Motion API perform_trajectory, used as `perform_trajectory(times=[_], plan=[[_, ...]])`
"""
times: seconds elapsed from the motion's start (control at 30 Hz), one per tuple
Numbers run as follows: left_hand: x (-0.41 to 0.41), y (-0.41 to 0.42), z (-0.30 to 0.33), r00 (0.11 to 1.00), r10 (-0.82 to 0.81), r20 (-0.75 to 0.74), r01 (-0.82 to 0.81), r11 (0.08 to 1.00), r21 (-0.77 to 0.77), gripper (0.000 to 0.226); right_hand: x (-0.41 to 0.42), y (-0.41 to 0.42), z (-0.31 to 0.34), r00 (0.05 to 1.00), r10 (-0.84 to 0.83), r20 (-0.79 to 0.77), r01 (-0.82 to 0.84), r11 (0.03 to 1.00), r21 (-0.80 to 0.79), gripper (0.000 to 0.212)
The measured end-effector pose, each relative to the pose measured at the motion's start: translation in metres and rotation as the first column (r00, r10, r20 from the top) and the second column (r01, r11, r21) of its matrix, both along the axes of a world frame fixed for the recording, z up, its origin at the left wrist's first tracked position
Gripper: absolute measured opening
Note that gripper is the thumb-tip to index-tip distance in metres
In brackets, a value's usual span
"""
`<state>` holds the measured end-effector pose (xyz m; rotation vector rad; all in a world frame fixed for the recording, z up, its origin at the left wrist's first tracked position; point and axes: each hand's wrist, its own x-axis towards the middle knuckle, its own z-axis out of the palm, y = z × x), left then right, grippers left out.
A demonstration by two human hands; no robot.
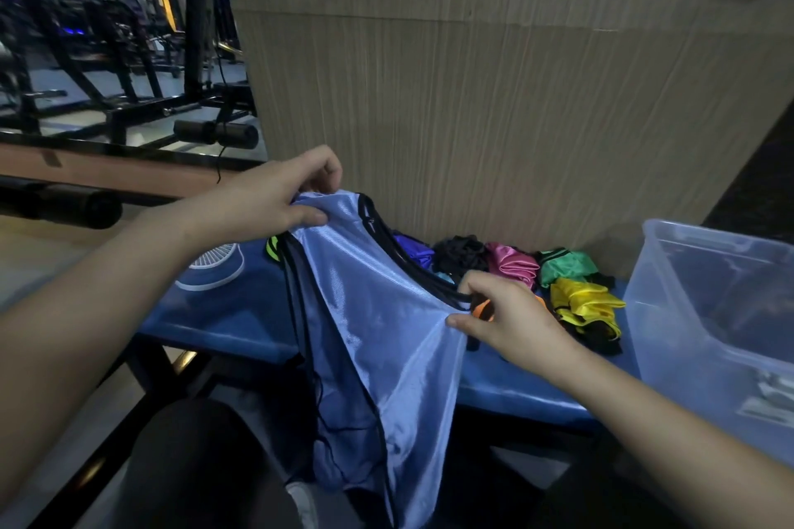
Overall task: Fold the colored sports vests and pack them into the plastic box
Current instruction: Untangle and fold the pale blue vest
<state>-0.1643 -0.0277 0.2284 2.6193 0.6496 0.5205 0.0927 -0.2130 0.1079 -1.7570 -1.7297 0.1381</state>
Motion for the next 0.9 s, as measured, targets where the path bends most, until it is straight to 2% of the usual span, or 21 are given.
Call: perform_trajectory(times=[0.17, 0.37, 0.53, 0.67, 0.73, 0.8, 0.9], plan=[[0.002, 0.002, 0.000, 0.998, 0.044, 0.040, -0.047, 0.995, 0.090, 0.033, 0.002, 0.006, 0.004, 0.994, -0.033, -0.101, 0.034, 0.999, 0.003, 0.036], [0.005, 0.002, 0.005, 0.993, -0.024, 0.112, 0.009, 0.991, 0.135, 0.048, 0.002, 0.012, 0.010, 0.999, 0.031, -0.035, -0.031, 0.999, 0.013, 0.046], [0.005, 0.001, 0.007, 0.989, -0.016, 0.148, -0.002, 0.993, 0.122, 0.052, 0.007, 0.013, 0.010, 0.999, 0.004, -0.038, -0.004, 1.000, 0.011, 0.035], [0.009, 0.000, 0.009, 0.987, -0.039, 0.153, 0.012, 0.986, 0.168, 0.043, 0.010, 0.010, 0.016, 0.984, -0.045, 0.171, 0.036, 0.998, 0.053, 0.022], [0.012, -0.002, 0.012, 0.981, -0.080, 0.176, 0.044, 0.979, 0.199, 0.046, 0.010, 0.010, 0.018, 0.978, -0.020, 0.209, 0.005, 0.998, 0.070, 0.028], [0.014, -0.005, 0.015, 0.977, -0.102, 0.189, 0.056, 0.970, 0.236, 0.047, 0.010, 0.010, 0.019, 0.988, 0.035, 0.151, -0.048, 0.995, 0.084, 0.037], [0.017, -0.007, 0.018, 0.976, -0.054, 0.210, 0.007, 0.976, 0.218, 0.042, 0.013, 0.013, 0.021, 0.996, 0.064, -0.056, -0.062, 0.997, 0.037, 0.032]])
